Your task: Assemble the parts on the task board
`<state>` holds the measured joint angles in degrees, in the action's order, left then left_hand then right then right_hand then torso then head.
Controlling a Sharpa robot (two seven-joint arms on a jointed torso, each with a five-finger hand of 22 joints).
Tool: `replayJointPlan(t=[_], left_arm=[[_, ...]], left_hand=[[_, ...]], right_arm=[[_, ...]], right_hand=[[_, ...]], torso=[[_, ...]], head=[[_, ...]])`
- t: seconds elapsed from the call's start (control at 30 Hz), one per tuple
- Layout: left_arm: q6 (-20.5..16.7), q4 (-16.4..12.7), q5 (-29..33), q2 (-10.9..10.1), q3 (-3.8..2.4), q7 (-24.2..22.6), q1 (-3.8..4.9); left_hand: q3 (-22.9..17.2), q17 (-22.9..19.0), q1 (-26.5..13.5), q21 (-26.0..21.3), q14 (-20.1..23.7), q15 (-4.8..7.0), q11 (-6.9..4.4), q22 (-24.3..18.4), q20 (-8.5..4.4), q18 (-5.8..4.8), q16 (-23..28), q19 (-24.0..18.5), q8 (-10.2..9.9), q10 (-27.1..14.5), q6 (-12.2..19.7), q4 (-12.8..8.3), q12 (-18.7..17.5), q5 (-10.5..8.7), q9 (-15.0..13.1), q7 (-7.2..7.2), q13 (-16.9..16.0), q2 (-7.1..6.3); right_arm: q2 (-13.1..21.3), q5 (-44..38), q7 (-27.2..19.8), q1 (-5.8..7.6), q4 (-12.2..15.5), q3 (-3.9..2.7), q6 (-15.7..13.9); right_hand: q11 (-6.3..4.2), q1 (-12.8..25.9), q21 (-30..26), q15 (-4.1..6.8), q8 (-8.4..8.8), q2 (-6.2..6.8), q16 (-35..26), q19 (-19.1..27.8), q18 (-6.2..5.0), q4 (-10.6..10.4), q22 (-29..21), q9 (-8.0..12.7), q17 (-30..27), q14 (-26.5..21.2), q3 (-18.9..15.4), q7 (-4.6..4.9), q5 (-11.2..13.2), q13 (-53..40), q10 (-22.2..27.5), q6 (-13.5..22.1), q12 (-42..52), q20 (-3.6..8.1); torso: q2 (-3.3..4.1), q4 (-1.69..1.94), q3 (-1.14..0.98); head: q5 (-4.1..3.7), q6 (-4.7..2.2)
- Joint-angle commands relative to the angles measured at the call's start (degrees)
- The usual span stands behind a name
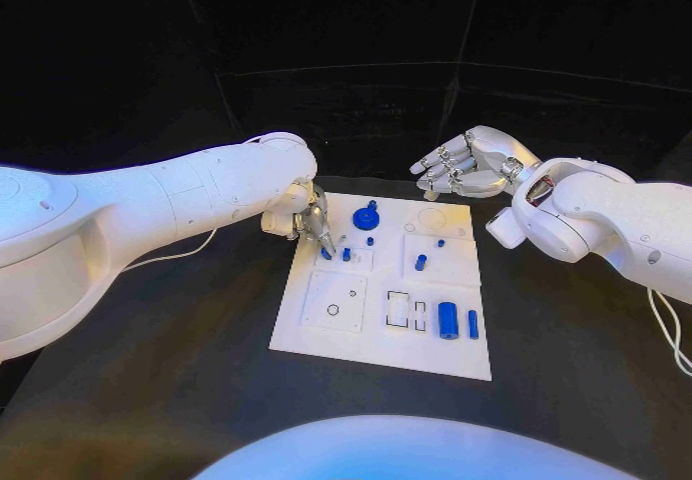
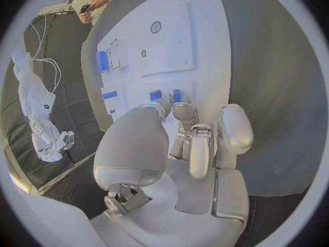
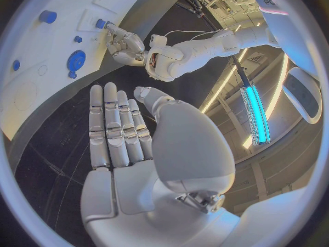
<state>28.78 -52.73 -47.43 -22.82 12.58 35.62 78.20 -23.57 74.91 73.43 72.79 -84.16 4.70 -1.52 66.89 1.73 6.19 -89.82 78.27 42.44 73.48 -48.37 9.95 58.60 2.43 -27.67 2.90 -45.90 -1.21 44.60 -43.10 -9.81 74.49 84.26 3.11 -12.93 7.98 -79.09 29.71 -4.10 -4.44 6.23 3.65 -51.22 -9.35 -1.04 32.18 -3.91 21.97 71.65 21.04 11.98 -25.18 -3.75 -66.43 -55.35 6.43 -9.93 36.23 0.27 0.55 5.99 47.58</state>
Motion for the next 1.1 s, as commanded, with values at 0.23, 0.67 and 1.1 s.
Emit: replayJointPlan(t=[0.23,0.67,1.1], left_arm=[[0.9,0.33,-0.41,0.65,0.05,0.13,-0.21],[1.18,1.39,-0.61,1.62,0.05,1.12,-0.61],[-2.84,1.29,-1.8,1.53,0.06,1.17,-0.7]], left_hand=[[-3.84,15.09,-0.04,-0.24,-5.84,-0.02,-0.01,-0.02,0.01,-0.84,-0.18,-0.56,0.28,-0.16,-0.14,-3.43,-0.35,0.29,-2.58,-0.34,0.02,0.69],[-3.71,15.09,-0.96,-0.27,-5.84,-0.01,-0.01,0.04,-0.02,-0.85,-0.18,-0.59,0.56,-0.15,-0.08,-2.95,-0.45,0.28,-3.24,-0.35,0.1,0.92],[1.58,15.09,-5.99,0.0,-5.84,-0.09,0.2,0.55,0.0,-0.97,-0.18,-0.34,0.53,-0.17,-0.41,-0.73,-0.53,0.28,-3.98,-0.14,0.23,-3.61]], right_arm=[[-0.08,-0.04,-0.65,0.12,0.07,-0.04,0.37],[0.02,-0.04,-0.59,0.12,0.19,-0.04,0.33],[0.1,-0.04,-0.59,0.12,0.28,-0.04,0.2]], right_hand=[[-0.07,0.45,-0.18,-0.2,-0.33,-0.1,0.08,0.13,-0.91,0.31,-0.05,0.02,-0.05,0.2,-0.05,0.19,-0.11,0.08,0.47,0.06,0.17,-0.01],[-0.07,0.45,-0.18,-0.2,-0.33,-0.1,0.08,0.13,-0.91,0.31,-0.05,0.02,-0.05,0.2,-0.05,0.19,-0.11,0.08,0.47,0.06,0.17,-0.01],[-0.06,0.44,-0.21,-0.2,-0.32,-0.1,0.08,0.14,-0.91,0.4,-0.06,0.03,-0.18,0.19,-0.04,0.2,-0.1,0.09,0.51,0.09,0.17,-0.01]], torso=[[0.02,-0.1,0.0],[-0.02,-0.06,0.0],[0.0,-0.02,0.0]], head=[[0.0,0.08],[-0.16,0.25],[-0.3,0.17]])
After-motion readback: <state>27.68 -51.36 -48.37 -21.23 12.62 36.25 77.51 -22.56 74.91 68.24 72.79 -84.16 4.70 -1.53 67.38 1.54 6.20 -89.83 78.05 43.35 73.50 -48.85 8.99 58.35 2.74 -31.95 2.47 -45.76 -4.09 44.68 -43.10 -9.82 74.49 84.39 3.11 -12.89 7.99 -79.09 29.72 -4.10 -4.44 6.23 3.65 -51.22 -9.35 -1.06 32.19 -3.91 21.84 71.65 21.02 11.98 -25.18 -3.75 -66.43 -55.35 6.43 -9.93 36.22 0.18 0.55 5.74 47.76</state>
